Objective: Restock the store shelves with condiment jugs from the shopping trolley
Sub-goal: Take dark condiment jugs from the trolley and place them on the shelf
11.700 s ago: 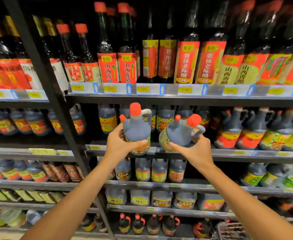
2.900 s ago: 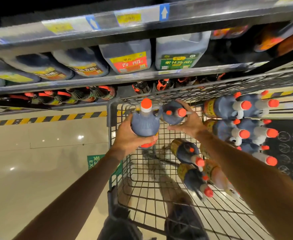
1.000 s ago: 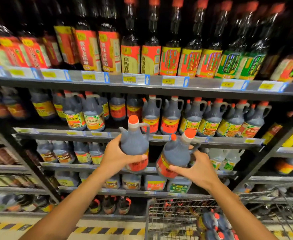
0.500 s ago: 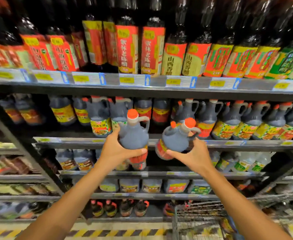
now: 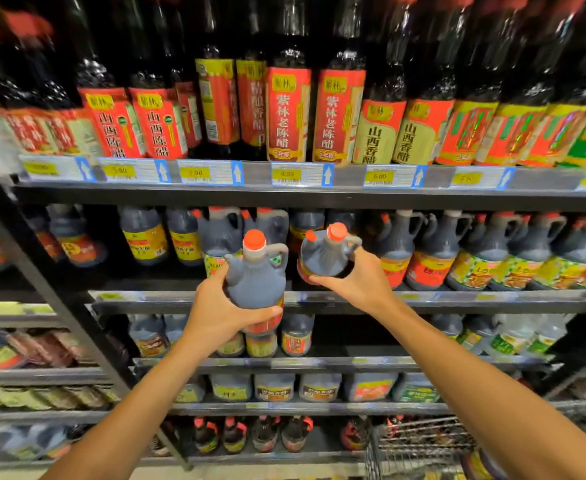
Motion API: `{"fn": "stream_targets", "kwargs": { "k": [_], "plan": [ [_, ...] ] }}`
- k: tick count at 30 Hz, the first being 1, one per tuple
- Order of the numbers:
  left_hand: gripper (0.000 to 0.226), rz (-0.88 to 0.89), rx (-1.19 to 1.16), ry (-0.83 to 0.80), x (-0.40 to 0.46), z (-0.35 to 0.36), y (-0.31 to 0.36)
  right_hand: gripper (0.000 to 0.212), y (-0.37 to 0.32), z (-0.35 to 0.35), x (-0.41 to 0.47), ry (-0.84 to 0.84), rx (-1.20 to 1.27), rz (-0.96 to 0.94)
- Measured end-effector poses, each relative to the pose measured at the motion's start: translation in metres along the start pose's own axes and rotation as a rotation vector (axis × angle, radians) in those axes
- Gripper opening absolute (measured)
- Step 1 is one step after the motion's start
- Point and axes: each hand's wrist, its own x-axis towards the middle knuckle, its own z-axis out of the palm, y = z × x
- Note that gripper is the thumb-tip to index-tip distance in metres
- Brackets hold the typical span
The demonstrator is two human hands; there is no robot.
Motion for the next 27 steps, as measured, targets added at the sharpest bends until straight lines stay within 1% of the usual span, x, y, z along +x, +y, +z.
{"fn": "stream_targets", "kwargs": {
  "k": [3,7,8,11,14,18,19,21,22,23,26,27],
  "plan": [
    [0.087,0.005,-0.020,0.006,-0.002,-0.005,0.000,0.081,0.010,0.014,0.011,-0.043,0.018,0.044],
    [0.076,0.000,-0.020,-0.003,-0.005,-0.012,-0.001,0.088,0.016,0.023,0.019,-0.076,0.031,0.080],
    [0.077,-0.007,-0.015,-0.004,-0.006,-0.015,-0.002,0.087,0.017,0.024,0.022,-0.084,0.027,0.091],
    [0.078,-0.015,-0.005,-0.002,-0.006,-0.021,-0.007,0.075,0.022,0.026,0.033,-0.124,0.064,0.147],
    [0.071,-0.011,-0.006,0.010,-0.006,-0.021,-0.011,0.065,0.027,0.027,0.048,-0.211,0.109,0.189],
    [0.075,-0.015,0.004,0.016,-0.008,-0.023,-0.015,0.053,0.025,0.027,0.054,-0.283,0.203,0.206],
    [0.074,-0.014,0.003,0.015,-0.009,-0.023,-0.016,0.048,0.022,0.025,0.052,-0.292,0.208,0.208],
    [0.073,-0.012,0.002,0.003,-0.009,-0.022,-0.019,0.025,0.016,0.023,0.045,-0.313,0.168,0.217],
    [0.072,-0.013,0.000,-0.003,-0.009,-0.022,-0.019,0.020,0.014,0.024,0.041,-0.303,0.157,0.224],
    [0.074,-0.016,-0.001,-0.009,-0.009,-0.021,-0.021,0.026,0.013,0.027,0.036,-0.277,0.142,0.237],
    [0.077,-0.026,-0.003,-0.015,-0.007,-0.020,-0.024,0.059,0.013,0.035,0.025,-0.198,0.009,0.263],
    [0.077,-0.033,-0.006,-0.015,-0.006,-0.019,-0.026,0.063,0.015,0.039,0.023,-0.178,-0.035,0.267]
  ]
}}
